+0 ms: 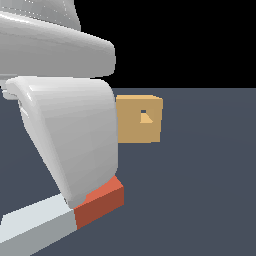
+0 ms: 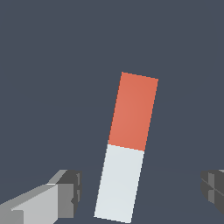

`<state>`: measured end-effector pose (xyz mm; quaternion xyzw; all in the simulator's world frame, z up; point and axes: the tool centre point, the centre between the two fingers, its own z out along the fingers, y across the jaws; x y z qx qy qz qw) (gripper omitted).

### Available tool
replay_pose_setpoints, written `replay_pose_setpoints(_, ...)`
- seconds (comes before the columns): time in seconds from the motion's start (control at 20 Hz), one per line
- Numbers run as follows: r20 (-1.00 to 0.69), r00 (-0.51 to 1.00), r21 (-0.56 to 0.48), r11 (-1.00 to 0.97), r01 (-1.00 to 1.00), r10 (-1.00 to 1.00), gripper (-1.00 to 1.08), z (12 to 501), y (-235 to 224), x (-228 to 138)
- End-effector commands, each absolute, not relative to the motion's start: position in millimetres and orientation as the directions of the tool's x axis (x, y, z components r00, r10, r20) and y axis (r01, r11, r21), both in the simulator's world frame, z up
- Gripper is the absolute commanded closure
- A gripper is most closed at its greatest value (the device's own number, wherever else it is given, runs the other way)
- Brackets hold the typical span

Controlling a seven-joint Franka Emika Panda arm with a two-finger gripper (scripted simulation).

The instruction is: Insert the peg into the horizontal hole in a box.

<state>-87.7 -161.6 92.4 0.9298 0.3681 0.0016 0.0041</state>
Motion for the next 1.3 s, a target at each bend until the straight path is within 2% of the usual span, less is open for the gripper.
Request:
replay_pose_setpoints(0.0,0.000,0.778,0.006,-0.778,0.629,0.629,-0.92,84.1,-169.9,-102.0)
replay_pose_setpoints(0.4,-0.001,0.845,0.001,-0.845,0.535,0.535,-0.92,70.5,-180.1,-126.5)
replay_pose_setpoints(0.8,-0.001,0.845,0.000,-0.845,0.535,0.535,-0.92,65.5,-180.0,-126.9)
replay_pose_setpoints(1.25,0.000,0.846,0.000,-0.846,0.533,0.533,-0.92,29.3,-179.4,-127.8)
